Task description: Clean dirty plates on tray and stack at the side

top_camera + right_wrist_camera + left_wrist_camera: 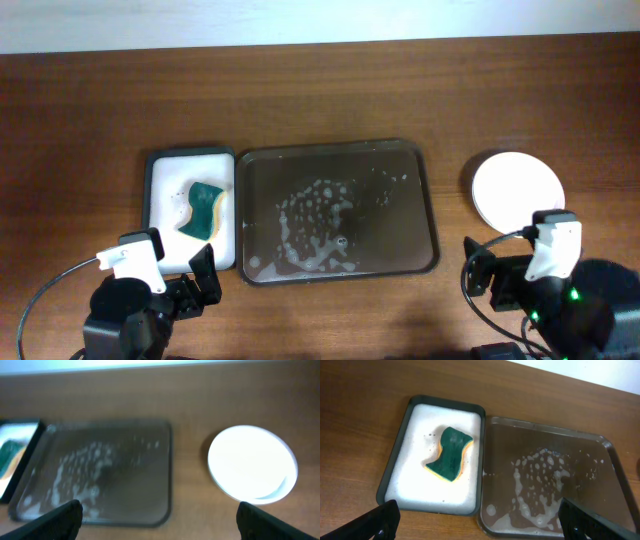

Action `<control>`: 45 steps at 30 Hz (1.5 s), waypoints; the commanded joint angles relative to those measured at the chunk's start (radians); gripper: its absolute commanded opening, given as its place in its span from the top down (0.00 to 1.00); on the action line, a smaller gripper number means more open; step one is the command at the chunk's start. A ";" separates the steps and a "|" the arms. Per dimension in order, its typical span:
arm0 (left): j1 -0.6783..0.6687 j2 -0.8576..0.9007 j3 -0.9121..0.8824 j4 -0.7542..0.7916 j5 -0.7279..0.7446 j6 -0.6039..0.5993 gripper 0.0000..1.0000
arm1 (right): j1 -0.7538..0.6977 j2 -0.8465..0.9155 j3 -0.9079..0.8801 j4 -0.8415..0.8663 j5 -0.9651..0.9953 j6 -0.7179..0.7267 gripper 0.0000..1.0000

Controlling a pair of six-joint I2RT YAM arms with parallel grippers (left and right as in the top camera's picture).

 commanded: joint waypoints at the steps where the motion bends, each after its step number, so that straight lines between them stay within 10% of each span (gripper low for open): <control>1: 0.005 -0.002 -0.013 0.005 -0.015 0.001 0.01 | 0.001 -0.123 -0.093 0.119 0.045 -0.018 0.01; 15: 0.005 -0.002 -0.013 0.004 -0.015 0.001 0.01 | -0.012 -0.514 -0.997 1.232 0.037 -0.018 0.01; 20: 0.005 -0.002 -0.013 0.005 -0.015 0.001 0.01 | -0.057 -0.514 -1.019 1.009 0.041 -0.021 0.01; 45: 0.104 -0.153 -0.203 0.076 -0.042 0.002 0.01 | -0.056 -0.514 -1.019 1.012 0.044 -0.021 0.02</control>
